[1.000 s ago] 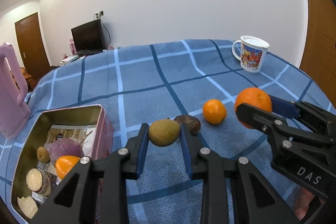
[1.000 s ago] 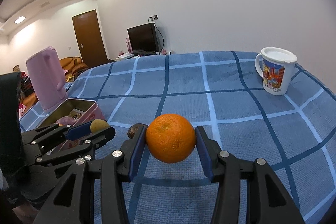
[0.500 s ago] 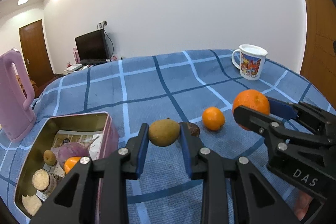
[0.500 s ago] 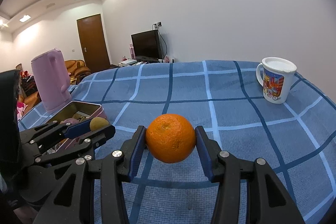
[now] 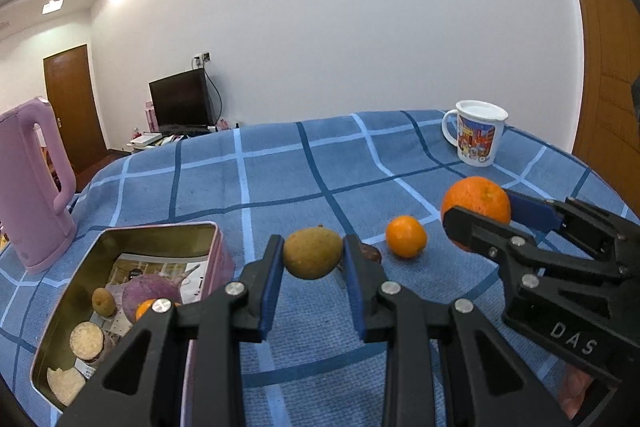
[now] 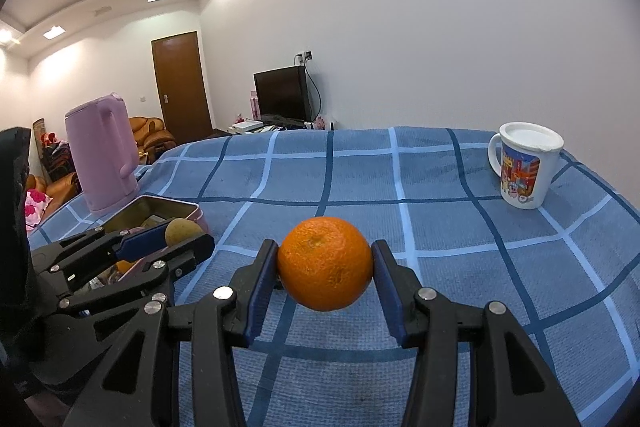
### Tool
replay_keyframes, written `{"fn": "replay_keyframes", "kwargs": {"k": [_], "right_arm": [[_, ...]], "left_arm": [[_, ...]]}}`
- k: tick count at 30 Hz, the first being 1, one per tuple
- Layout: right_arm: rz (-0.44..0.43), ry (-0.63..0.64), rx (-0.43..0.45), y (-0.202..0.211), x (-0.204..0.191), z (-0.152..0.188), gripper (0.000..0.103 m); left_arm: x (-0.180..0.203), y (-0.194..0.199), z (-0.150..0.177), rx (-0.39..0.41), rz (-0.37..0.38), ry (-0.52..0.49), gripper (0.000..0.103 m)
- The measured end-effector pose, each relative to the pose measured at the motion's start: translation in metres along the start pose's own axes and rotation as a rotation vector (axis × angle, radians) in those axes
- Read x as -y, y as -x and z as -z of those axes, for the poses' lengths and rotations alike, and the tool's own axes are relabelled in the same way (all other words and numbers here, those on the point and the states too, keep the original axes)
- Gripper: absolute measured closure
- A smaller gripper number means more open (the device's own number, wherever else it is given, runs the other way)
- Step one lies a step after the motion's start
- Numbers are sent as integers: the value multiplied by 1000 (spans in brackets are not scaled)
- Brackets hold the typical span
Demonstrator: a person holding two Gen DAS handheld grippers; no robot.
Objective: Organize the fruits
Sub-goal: 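Lift and carry the kiwi-like fruit and orange over the pink tin with both grippers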
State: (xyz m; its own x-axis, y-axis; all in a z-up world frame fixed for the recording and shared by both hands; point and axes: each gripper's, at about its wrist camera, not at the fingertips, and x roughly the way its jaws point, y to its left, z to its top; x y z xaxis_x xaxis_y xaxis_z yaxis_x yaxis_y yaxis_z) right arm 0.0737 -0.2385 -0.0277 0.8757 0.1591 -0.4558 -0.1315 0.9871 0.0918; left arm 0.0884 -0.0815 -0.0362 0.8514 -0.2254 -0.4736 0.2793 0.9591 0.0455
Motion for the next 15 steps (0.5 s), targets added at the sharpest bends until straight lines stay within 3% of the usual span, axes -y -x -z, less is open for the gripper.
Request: {"fn": "replay_keyframes", "kwargs": {"k": [15], "right_arm": [[6,47,62,12,-11,2,53]], "left_arm": [[0,10,1,36,-23,-1,72]]}}
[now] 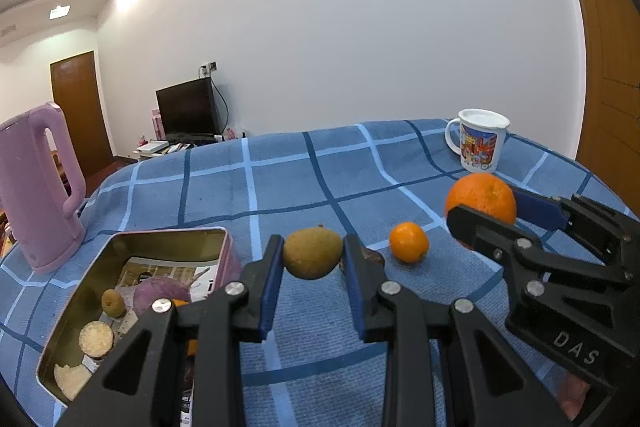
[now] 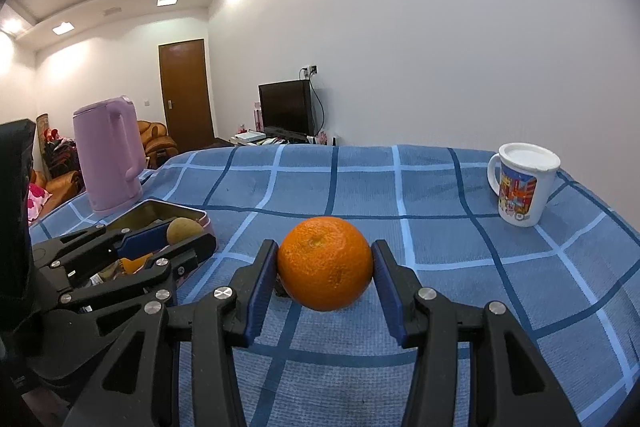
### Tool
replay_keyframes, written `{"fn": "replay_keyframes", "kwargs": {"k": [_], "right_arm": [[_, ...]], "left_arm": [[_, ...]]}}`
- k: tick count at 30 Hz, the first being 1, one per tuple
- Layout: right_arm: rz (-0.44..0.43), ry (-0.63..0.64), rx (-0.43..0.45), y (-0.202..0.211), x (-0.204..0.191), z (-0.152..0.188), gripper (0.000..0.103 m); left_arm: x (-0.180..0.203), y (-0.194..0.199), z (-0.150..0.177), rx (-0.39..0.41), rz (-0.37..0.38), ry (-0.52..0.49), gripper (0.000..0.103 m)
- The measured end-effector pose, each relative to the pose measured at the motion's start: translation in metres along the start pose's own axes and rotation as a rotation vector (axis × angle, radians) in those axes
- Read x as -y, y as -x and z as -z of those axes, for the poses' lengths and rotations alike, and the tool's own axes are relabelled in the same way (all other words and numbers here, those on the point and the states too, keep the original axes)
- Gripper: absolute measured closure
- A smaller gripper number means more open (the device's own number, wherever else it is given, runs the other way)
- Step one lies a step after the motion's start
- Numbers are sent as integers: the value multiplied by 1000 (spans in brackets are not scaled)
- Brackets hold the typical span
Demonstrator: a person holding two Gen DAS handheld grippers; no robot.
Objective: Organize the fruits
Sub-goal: 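Lift and carry the kiwi-like fruit and orange over the pink tin with both grippers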
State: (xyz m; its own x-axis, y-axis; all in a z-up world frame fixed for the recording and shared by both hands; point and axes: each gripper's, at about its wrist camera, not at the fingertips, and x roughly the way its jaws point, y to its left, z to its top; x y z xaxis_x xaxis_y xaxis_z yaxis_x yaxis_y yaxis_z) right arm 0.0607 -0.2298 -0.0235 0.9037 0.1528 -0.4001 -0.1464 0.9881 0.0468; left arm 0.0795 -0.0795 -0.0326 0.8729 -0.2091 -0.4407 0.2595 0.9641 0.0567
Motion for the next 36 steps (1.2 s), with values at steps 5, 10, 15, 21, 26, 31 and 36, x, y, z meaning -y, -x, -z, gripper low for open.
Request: {"fn": "replay_keyframes", "kwargs": {"k": [5,10,15,21,26,31,36], "right_arm": [[1,14,23,5,-3,0,53],[-4,27,50,10,-6,0,53],[-5,32,63,13,-7,0,53],[-11,45,96,20,-10,2,53],[-25,63,117,26,-16,3,53],[-30,64,115,25,-17,2,53],[-33,67,115,25,-20,2,53]], "left_arm": [[-1,3,0,15,-5,4,72],[-3,8,1,41,-12,14,72],[-3,13,2,61,-24,13,72],[-5,19,3,90,-38,21,72],[-7,21,4,97,-46,32,72],[-7,23,5,95,-63,27,72],[-8,24,6,91,-71,24,72]]}}
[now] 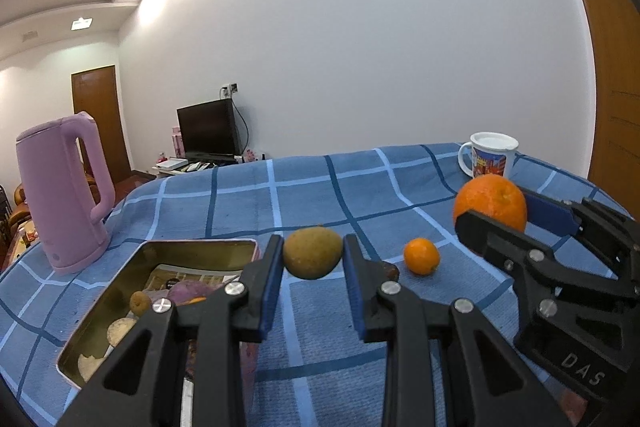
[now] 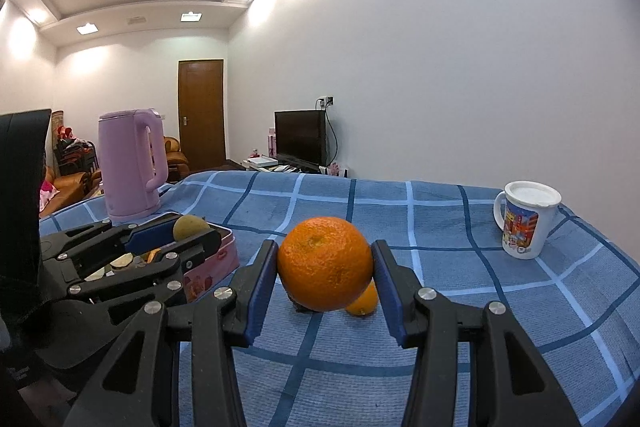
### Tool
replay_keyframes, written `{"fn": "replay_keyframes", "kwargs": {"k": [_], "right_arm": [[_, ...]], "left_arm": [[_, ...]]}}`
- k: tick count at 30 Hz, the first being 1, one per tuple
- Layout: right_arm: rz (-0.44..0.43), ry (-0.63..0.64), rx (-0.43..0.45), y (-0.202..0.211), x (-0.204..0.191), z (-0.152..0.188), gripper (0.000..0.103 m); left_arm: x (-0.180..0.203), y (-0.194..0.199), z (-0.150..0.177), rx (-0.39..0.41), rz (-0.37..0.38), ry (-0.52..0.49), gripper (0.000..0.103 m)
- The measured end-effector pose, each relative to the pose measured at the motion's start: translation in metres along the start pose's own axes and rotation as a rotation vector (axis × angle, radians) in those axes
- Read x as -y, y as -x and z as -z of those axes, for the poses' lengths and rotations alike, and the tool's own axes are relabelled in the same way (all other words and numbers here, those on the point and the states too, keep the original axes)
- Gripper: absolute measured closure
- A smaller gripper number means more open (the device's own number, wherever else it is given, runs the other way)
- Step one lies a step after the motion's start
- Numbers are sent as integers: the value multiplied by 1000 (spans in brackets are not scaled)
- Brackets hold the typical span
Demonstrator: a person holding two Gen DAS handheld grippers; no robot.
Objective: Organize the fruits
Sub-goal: 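Lift and carry the kiwi-like fruit and orange over the pink tin with both grippers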
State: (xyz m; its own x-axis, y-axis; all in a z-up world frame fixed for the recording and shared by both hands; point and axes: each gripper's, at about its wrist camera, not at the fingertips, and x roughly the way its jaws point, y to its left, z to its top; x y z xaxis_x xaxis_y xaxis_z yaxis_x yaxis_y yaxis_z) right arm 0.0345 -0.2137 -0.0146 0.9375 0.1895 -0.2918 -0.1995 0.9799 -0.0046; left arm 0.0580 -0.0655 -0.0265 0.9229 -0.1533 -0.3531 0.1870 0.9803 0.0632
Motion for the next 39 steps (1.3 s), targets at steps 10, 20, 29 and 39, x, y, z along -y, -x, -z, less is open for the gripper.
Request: {"fn": "replay_keyframes", "kwargs": {"k": [10,20,29,39], "right_arm": [[-65,14,-27,-7,-26,-1,53],[-118,24,-56,-19,-50,-1,53],[-158,48,-82,-29,-73,-2,53],[-191,77,-112,-39,-93,-2,53]], "left_arm": [[-28,5,5,-27,-40,38,72],[-56,8,12,-49,-70,68,72],[-81,9,16,-73,-105,91,72],[-109,4,21,-122,-141,134,72]]}}
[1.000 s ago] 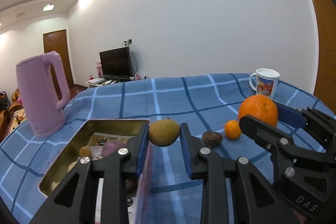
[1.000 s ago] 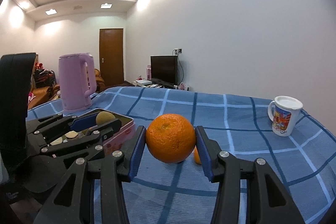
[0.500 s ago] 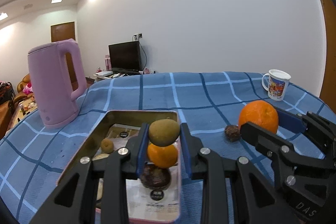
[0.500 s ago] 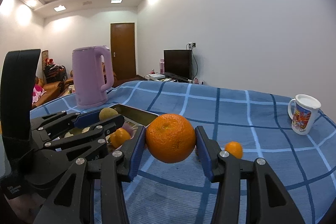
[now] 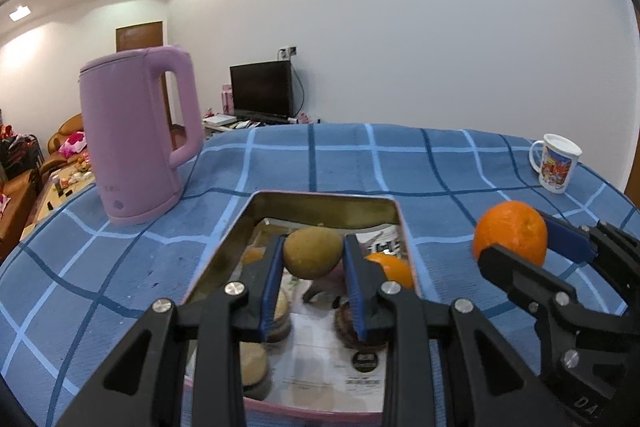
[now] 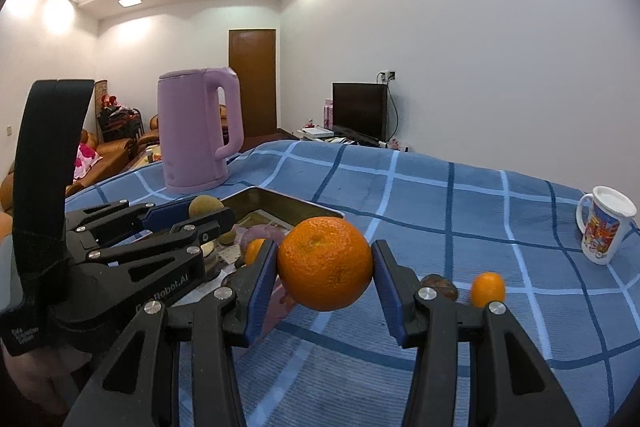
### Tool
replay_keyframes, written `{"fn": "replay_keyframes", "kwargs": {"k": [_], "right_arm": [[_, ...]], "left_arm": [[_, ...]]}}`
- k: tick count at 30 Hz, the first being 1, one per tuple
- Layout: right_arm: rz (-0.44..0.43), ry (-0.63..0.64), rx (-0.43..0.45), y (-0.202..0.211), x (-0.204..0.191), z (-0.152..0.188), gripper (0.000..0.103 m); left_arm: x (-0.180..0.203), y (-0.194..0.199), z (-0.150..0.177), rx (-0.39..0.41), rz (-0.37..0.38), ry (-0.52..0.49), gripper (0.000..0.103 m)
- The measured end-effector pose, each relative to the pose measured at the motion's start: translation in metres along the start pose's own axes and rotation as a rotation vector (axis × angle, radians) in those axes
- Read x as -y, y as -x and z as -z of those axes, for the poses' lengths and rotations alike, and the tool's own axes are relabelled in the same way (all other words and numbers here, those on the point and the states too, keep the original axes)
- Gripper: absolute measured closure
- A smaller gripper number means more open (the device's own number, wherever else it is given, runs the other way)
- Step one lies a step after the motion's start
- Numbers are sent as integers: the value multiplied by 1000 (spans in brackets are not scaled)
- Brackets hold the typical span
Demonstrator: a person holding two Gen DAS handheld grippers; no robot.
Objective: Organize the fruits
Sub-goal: 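Lift and carry the kiwi-like fruit and orange over the pink tin with both grippers, then lower the kiwi-like fruit and orange into the tin and open both grippers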
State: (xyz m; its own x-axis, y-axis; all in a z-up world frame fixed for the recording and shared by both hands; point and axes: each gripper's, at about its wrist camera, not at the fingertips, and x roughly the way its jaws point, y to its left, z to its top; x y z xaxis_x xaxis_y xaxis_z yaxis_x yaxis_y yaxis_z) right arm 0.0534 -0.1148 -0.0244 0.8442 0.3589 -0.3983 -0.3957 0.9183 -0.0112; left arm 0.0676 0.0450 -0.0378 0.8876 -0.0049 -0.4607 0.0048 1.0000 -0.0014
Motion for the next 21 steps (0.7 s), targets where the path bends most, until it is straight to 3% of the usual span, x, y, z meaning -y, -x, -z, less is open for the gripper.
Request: {"fn": "replay_keyframes", "kwargs": {"k": [21], "right_arm": [[-60,41,-38,-23,-33,-11,53]], "left_arm": [[-34,-3,-2,-40,-51,14,72]]}}
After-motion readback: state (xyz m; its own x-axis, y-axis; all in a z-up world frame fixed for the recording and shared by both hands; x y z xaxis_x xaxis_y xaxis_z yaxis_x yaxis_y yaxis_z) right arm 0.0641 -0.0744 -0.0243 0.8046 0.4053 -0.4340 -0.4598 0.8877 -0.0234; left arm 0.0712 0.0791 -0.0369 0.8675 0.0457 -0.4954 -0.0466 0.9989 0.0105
